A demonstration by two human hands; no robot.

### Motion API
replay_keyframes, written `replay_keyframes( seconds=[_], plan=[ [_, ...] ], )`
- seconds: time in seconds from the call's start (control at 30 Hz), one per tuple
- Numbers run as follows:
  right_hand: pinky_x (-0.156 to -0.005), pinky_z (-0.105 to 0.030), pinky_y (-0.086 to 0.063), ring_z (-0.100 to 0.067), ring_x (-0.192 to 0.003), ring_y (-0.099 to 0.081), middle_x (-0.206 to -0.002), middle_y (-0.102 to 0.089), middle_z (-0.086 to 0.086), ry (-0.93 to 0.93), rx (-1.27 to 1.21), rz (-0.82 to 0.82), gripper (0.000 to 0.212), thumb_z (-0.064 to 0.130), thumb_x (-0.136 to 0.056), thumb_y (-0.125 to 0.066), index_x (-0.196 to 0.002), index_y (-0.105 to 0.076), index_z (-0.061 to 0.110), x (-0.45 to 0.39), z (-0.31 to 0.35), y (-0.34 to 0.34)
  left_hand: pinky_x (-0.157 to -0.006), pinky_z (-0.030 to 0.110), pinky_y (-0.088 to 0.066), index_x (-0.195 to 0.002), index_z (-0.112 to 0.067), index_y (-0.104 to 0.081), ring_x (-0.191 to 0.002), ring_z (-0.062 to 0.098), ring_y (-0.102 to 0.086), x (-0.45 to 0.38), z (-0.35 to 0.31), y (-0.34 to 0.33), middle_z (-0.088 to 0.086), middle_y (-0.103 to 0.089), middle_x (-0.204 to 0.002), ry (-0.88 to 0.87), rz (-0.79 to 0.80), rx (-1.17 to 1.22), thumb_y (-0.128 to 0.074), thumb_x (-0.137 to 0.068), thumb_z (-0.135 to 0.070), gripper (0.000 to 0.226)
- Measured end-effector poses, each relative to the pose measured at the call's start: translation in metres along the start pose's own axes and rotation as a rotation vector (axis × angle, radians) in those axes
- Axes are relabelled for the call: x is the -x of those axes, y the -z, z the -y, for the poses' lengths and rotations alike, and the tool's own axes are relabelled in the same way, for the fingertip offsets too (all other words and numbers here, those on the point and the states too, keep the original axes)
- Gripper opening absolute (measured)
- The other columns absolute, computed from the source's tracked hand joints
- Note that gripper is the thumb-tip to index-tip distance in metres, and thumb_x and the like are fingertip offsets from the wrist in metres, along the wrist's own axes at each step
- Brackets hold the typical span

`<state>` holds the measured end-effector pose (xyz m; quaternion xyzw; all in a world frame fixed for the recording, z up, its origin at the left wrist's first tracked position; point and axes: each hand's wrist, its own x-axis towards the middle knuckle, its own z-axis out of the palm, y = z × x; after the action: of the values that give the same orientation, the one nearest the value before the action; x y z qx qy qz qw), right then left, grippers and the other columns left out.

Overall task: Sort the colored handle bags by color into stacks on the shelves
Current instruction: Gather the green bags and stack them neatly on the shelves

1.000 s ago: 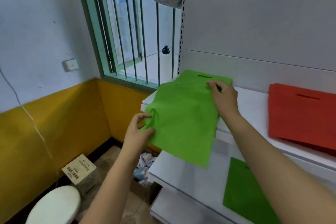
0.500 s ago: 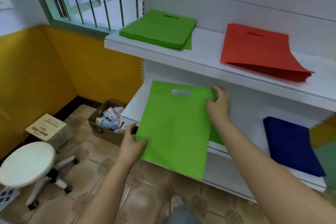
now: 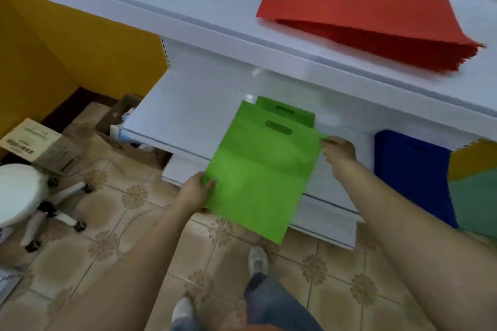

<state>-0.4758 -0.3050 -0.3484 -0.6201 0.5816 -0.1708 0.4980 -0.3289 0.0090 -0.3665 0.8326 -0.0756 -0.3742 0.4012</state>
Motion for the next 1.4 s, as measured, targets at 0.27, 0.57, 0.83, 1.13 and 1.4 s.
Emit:
replay_keyframes(
  seconds=[0.27, 0.57, 0.83, 1.13, 1.4],
  plan=[
    [-0.050, -0.022, -0.053, -0.018, -0.062, -0.062, -0.089, -0.065, -0.016, -0.078, 0.046, 0.143, 0.012, 0.006, -0.090, -0.065, -0.102, -0.066, 0.006, -0.120, -0.020, -0.001, -0.054, 0.038, -0.060, -0.101, -0.002, -0.060, -0.062, 0.026, -0.061, -0.059, -0.007, -0.079, 0.023, -0.064, -0.092, 0.112, -0.067, -0.003, -0.050, -0.092, 0.001, 0.013],
    [-0.077, -0.026, -0.053, -0.031, -0.099, -0.068, -0.103, -0.065, -0.018, 0.081, 0.470, 0.146, 0.009, 0.010, -0.083, -0.070, -0.090, -0.067, 0.006, -0.193, -0.013, -0.033, -0.049, 0.030, -0.057, -0.094, -0.005, -0.057, -0.058, 0.026, -0.068, -0.139, -0.033, -0.113, 0.017, -0.064, -0.088, 0.060, -0.112, -0.018, -0.054, -0.096, -0.010, 0.006],
    [-0.102, -0.044, -0.046, -0.029, -0.110, -0.051, -0.144, -0.040, -0.015, -0.154, 0.502, 0.339, 0.078, 0.034, -0.091, -0.061, -0.151, -0.020, 0.008, -0.173, -0.066, -0.064, -0.053, 0.029, -0.058, -0.109, -0.006, -0.052, -0.068, 0.028, -0.068, -0.176, -0.036, -0.131, 0.019, -0.061, -0.113, 0.070, -0.178, -0.011, -0.051, -0.096, -0.013, 0.015],
    [-0.106, -0.038, -0.036, -0.034, -0.129, -0.044, -0.142, -0.045, -0.017, 0.159, 0.884, 0.352, 0.058, 0.029, -0.093, -0.053, -0.145, -0.035, 0.012, -0.171, -0.080, -0.094, -0.109, 0.054, -0.028, -0.150, -0.034, -0.029, -0.137, 0.038, -0.024, -0.186, -0.009, -0.140, 0.010, -0.020, -0.153, -0.193, -0.123, -0.777, -0.062, -0.087, -0.054, 0.074],
    [-0.107, -0.044, -0.033, -0.038, -0.138, -0.026, -0.156, -0.017, -0.019, 0.200, 1.083, 0.255, 0.075, 0.041, -0.094, -0.051, -0.153, -0.016, 0.012, -0.181, -0.090, -0.106, -0.107, 0.051, -0.028, -0.152, -0.033, -0.026, -0.135, 0.038, -0.025, -0.208, -0.008, -0.147, 0.012, -0.023, -0.151, -0.268, -0.202, -0.850, -0.059, -0.088, -0.054, 0.074]
  ],
)
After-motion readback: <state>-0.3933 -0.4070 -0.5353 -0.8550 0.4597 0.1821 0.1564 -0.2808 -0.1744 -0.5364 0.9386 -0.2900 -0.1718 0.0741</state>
